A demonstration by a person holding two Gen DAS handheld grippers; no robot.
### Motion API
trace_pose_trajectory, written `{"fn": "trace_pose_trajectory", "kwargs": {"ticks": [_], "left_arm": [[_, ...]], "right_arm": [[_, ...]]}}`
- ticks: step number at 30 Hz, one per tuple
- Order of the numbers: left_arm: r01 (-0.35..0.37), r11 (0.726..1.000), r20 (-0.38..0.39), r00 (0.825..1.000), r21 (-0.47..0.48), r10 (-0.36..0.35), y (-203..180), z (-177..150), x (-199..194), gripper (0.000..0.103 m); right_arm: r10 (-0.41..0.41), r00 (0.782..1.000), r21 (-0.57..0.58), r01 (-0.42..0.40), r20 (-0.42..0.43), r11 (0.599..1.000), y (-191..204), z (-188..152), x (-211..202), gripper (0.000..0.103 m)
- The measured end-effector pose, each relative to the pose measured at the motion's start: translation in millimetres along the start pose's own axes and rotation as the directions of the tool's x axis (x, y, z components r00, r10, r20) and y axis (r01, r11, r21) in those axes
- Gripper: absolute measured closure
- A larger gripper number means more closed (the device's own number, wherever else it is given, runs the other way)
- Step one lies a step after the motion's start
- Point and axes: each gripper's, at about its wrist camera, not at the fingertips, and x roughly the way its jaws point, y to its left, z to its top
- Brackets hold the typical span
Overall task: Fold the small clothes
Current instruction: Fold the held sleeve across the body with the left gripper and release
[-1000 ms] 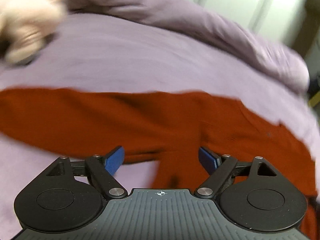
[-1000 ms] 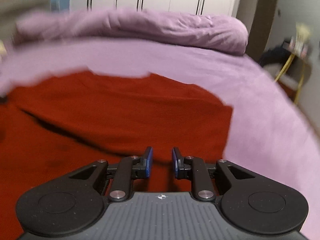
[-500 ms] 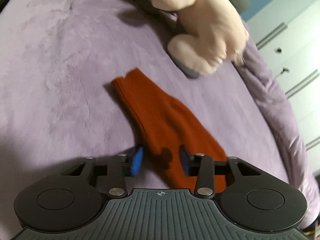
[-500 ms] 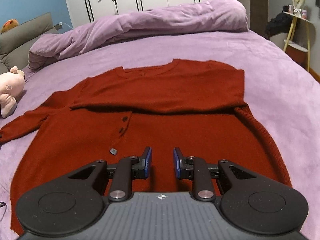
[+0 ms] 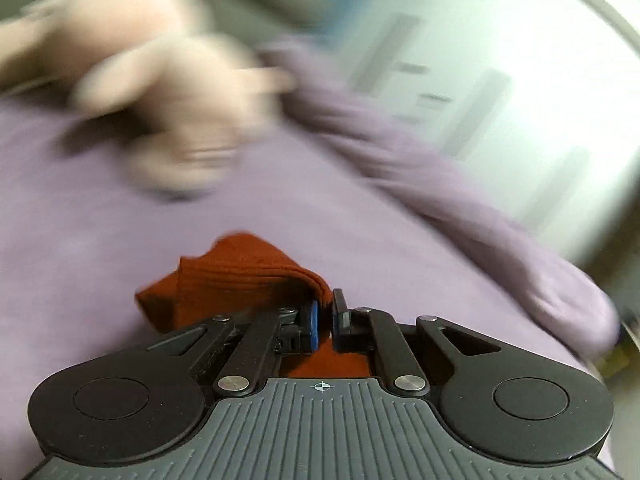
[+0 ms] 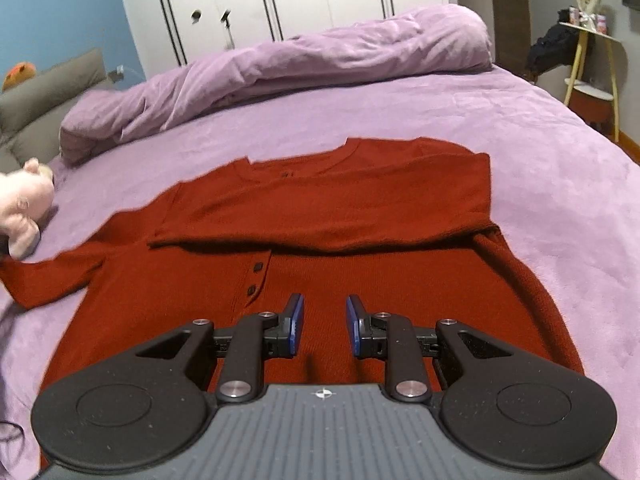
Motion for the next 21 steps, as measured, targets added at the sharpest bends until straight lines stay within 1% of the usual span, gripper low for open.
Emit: {"fn": "trace_pose_trajectory", "kwargs": {"ticks": [1, 2, 3, 4, 5, 6, 7, 8, 9, 10, 11, 12, 14, 16, 17, 18, 19, 20, 21], "left_arm": [[0.082, 0.994, -0.004, 0.997, 0.078, -0.082, -36.3, -5.8, -5.0, 0.095], [0.149, 0.976, -0.004, 0.989, 0.16, -0.15, -71.4, -15.3, -10.5, 0.095], [0.202, 0.951, -0.006, 0.978, 0.233, -0.206, -105.5, -27.6, -15.4, 0.095], [0.242, 0.93, -0.022, 0.969, 0.277, -0.245, -130.6, -38.7, -16.6, 0.091], [0.289, 0.904, -0.058, 0.957, 0.314, -0.286, -156.5, -53.0, -15.7, 0.08], [0.315, 0.889, -0.091, 0.949, 0.332, -0.302, -172.4, -65.9, -13.7, 0.07], [0.321, 0.88, -0.131, 0.947, 0.349, -0.294, -187.0, -82.0, -10.1, 0.052], [0.322, 0.874, -0.164, 0.946, 0.363, -0.281, -195.7, -96.7, -6.8, 0.048], [0.331, 0.87, -0.198, 0.941, 0.366, -0.274, -199.0, -109.6, -4.3, 0.05], [0.334, 0.871, -0.227, 0.937, 0.359, -0.266, -197.5, -119.4, -1.8, 0.05], [0.329, 0.879, -0.257, 0.934, 0.346, -0.248, -192.3, -129.2, 2.0, 0.05], [0.311, 0.889, -0.272, 0.936, 0.336, -0.224, -183.2, -133.9, 7.0, 0.05], [0.228, 0.913, -0.284, 0.95, 0.34, -0.132, -168.2, -146.8, 10.2, 0.05], [0.144, 0.923, -0.277, 0.96, 0.357, -0.042, -150.9, -154.0, 13.8, 0.05], [0.105, 0.927, -0.274, 0.962, 0.36, -0.002, -142.7, -155.6, 15.4, 0.049], [0.076, 0.933, -0.281, 0.959, 0.352, 0.028, -134.4, -156.0, 17.6, 0.048], [0.063, 0.939, -0.292, 0.956, 0.337, 0.04, -120.8, -157.4, 7.2, 0.048], [0.051, 0.948, -0.305, 0.951, 0.315, 0.05, -111.9, -155.9, 9.2, 0.048], [0.041, 0.954, -0.315, 0.947, 0.297, 0.057, -104.5, -155.0, 10.2, 0.048]], "right_arm": [[0.002, 1.0, 0.01, -0.002, 0.012, 1.0, -2.5, 1.0, -2.7, 0.081], [0.003, 1.0, 0.015, -0.003, 0.022, 1.0, -4.0, 2.3, -4.6, 0.081], [0.007, 0.999, 0.02, -0.007, 0.034, 1.0, -6.6, 2.9, -7.3, 0.081], [0.01, 0.999, 0.027, -0.011, 0.044, 1.0, -9.5, 3.7, -9.4, 0.081], [0.011, 0.999, 0.035, -0.013, 0.05, 0.999, -12.8, 3.8, -11.0, 0.081], [0.011, 0.999, 0.045, -0.013, 0.053, 0.999, -16.5, 3.8, -12.1, 0.081], [0.008, 0.999, 0.055, -0.011, 0.052, 0.998, -20.0, 3.8, -12.4, 0.081], [0.005, 0.999, 0.069, -0.009, 0.05, 0.998, -23.8, 3.9, -12.8, 0.081], [0.005, 0.999, 0.083, -0.009, 0.05, 0.997, -28.4, 4.3, -13.5, 0.081], [0.008, 0.999, 0.094, -0.012, 0.05, 0.996, -31.9, 4.9, -14.0, 0.081], [0.014, 0.999, 0.104, -0.019, 0.051, 0.994, -35.6, 5.5, -14.2, 0.081], [0.023, 0.999, 0.118, -0.028, 0.048, 0.993, -39.5, 6.7, -13.1, 0.081], [0.057, 0.998, 0.155, -0.061, 0.027, 0.986, -46.0, 10.3, -5.7, 0.081], [0.112, 0.994, 0.19, -0.11, 0.0, 0.976, -48.3, 16.7, 8.9, 0.081], [0.138, 0.99, 0.204, -0.132, -0.015, 0.97, -47.7, 19.4, 16.8, 0.08], [0.169, 0.985, 0.223, -0.159, -0.028, 0.962, -47.1, 23.6, 26.4, 0.072], [0.203, 0.978, 0.244, -0.188, -0.039, 0.951, -45.9, 28.6, 38.0, 0.059], [0.235, 0.971, 0.263, -0.215, -0.045, 0.94, -44.6, 33.6, 50.0, 0.044], [0.257, 0.965, 0.283, -0.235, -0.043, 0.93, -43.0, 37.9, 61.4, 0.04]]}}
